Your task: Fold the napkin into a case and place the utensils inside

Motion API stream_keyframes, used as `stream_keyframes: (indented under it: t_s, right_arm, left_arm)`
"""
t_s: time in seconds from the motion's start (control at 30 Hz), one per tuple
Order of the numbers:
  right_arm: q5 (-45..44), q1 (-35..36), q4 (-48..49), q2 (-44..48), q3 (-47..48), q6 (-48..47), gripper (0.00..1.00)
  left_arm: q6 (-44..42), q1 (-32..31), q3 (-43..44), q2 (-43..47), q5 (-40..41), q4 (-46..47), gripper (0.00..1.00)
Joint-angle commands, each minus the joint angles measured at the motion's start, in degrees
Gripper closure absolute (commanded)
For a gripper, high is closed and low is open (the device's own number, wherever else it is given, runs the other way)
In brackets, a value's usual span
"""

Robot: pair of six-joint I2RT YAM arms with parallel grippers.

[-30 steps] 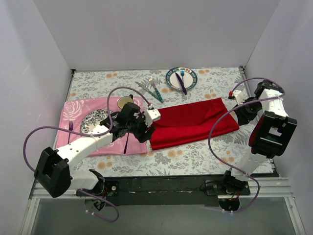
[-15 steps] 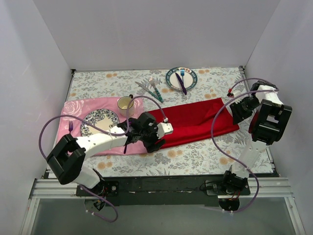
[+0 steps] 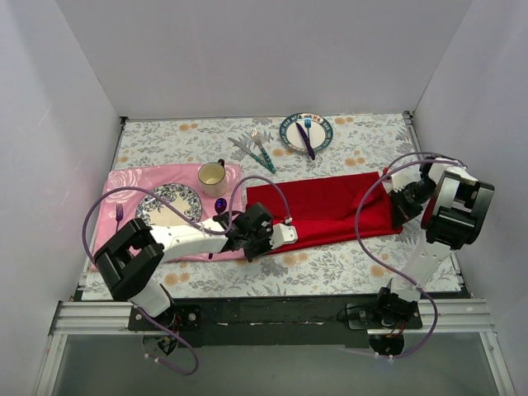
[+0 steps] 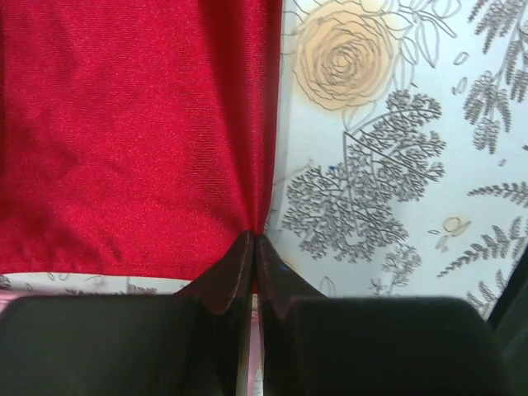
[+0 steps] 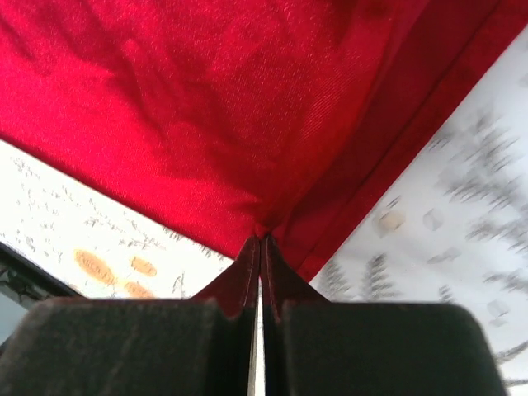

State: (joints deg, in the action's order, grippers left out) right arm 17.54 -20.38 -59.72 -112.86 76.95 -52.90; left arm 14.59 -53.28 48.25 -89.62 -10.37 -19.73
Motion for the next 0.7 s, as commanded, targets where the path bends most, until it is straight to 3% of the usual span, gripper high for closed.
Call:
stream_keyframes:
  t_s: [0.0, 0.2, 0.23, 0.27, 0.3, 0.33, 0.37, 0.4, 0.5, 0.67]
  right_arm:
    - [-1.36, -1.24, -1.89, 6.41, -5.66, -3.60, 0.99]
    - [-1.89, -1.68, -5.92, 14.31, -15.22, -8.00, 0.98]
    - [-1.98, -1.77, -6.63, 15.29, -16.21, -8.70, 0.92]
    - [-2.07, -2.38, -7.33, 16.17, -16.91, -9.49, 0.67]
    - [-2.07, -2.73, -8.38, 17.83, -17.00, -10.54, 0.56]
    - [-1.81, -3.26, -9.35, 18.37, -16.40, -11.25, 0.49]
    - [-1.29, -4.57, -10.23, 18.72, -14.82, -11.78, 0.39]
    - [0.81, -5.28, -13.37, 18.64, -12.89, -13.35, 0.36]
    - [5.64, -7.39, -15.07, 17.15, -3.14, -12.49, 0.32]
    - [13.65, -5.81, -15.16, 14.34, 6.44, -10.64, 0.33]
  left_arm:
    - [-1.23, -2.79, -2.54, 5.33, -0.35, -2.15, 1.00]
    - [0.43, -6.58, -5.35, 9.03, -4.48, -6.89, 1.00]
    - [0.79, -6.58, -5.45, 9.38, -4.83, -7.43, 1.00]
    - [1.14, -6.49, -5.36, 10.08, -5.44, -8.13, 0.87]
    - [1.75, -6.58, -4.49, 10.43, -5.62, -10.14, 0.80]
    - [2.02, -6.40, -3.70, 11.04, -6.23, -11.37, 0.71]
    - [1.93, -4.84, -2.56, 12.36, -10.68, -12.87, 0.57]
    - [1.93, -3.25, -1.15, 13.41, -13.59, -15.67, 0.52]
    - [1.50, 4.04, 4.30, 16.57, -23.34, -19.02, 0.39]
    - [2.72, 12.03, 11.42, 15.71, -23.55, -19.91, 0.38]
